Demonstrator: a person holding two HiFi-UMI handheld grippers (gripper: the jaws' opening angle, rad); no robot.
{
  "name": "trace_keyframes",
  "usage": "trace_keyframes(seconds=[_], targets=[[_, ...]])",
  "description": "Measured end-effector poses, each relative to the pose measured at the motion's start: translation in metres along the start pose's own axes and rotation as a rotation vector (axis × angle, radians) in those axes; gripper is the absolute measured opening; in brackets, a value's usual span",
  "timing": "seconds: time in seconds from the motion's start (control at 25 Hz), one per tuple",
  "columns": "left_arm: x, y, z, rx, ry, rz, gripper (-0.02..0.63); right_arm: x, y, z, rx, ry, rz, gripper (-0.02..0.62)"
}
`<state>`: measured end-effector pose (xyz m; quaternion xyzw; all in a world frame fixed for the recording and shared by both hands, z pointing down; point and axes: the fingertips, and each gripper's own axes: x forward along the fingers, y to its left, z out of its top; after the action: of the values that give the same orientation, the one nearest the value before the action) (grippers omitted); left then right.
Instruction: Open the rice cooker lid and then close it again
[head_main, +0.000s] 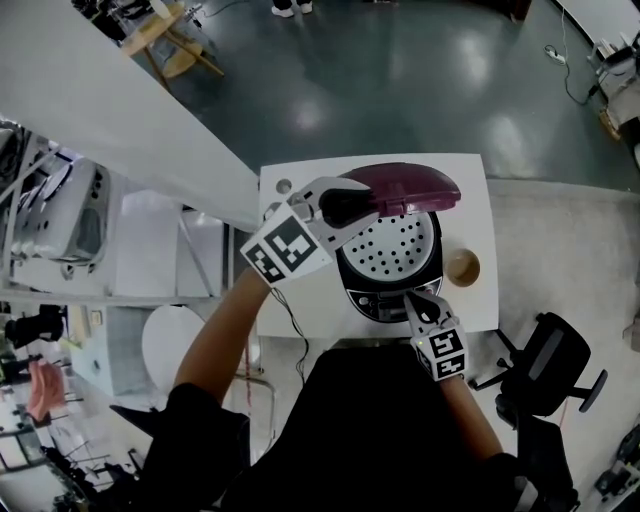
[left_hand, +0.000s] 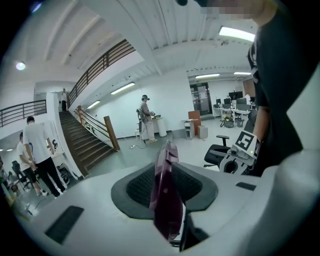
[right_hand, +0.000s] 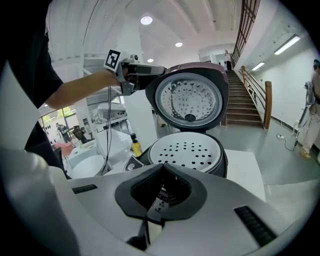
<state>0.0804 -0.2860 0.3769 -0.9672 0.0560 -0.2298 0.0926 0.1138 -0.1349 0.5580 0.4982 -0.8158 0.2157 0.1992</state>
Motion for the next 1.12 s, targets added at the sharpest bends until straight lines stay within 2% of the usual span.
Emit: trace_keyframes(seconds=[0.12, 0.6, 1.12], targets=[[0.001, -0.011, -0.004, 0.038, 0.023, -0.002, 0.093, -0.004, 0.004, -0.001, 0.000, -0.008, -0.005, 0.000], [0.007, -0.044, -0.018, 0.059, 0.047, 0.001, 0.077, -0.019, -0.004, -0.001, 0.015, -0.026, -0.051, 0.000], [0.019, -0.099, -0.052, 0.049, 0.113, -0.098, 0.071, -0.028, -0.011, 0.016, 0.017, -0.059, -0.091, 0.000]])
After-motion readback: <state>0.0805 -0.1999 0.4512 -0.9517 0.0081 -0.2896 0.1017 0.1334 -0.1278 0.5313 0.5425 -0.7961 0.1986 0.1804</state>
